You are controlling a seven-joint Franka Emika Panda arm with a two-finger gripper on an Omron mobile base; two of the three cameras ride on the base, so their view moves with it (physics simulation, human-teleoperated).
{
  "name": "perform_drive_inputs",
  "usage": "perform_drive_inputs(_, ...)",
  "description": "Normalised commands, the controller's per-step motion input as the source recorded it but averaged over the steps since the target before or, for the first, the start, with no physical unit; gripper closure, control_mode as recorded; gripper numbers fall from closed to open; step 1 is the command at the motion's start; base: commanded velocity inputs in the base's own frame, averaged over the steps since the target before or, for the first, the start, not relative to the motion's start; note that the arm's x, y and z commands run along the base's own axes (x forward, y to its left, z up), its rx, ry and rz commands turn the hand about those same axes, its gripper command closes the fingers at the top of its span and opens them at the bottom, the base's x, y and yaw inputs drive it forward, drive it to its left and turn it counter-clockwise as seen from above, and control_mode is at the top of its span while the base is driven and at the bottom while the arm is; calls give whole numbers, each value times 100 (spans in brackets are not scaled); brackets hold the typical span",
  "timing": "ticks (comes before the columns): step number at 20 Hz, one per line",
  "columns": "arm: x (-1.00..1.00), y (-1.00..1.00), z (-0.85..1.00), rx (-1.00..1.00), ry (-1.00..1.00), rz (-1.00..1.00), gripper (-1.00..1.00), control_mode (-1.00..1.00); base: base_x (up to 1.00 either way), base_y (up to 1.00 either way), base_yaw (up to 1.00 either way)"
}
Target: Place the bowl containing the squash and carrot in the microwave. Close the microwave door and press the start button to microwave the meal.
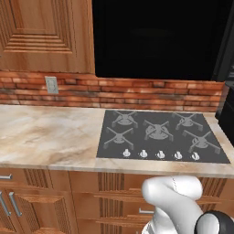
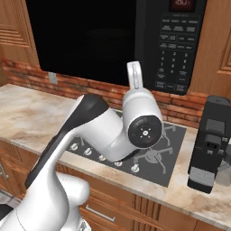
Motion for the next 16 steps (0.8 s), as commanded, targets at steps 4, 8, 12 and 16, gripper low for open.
perform_drive_inputs(4, 34, -11, 0, 0, 0, 0, 100, -100, 0, 0, 0)
perform_drive_inputs(8, 31, -15, -11, 0, 0, 0, 100, -100, 0, 0, 0)
perform_drive_inputs(12, 27, -21, -21, 1, 0, 0, 100, -100, 0, 0, 0)
perform_drive_inputs(16, 30, -19, -15, 1, 0, 0, 100, -100, 0, 0, 0)
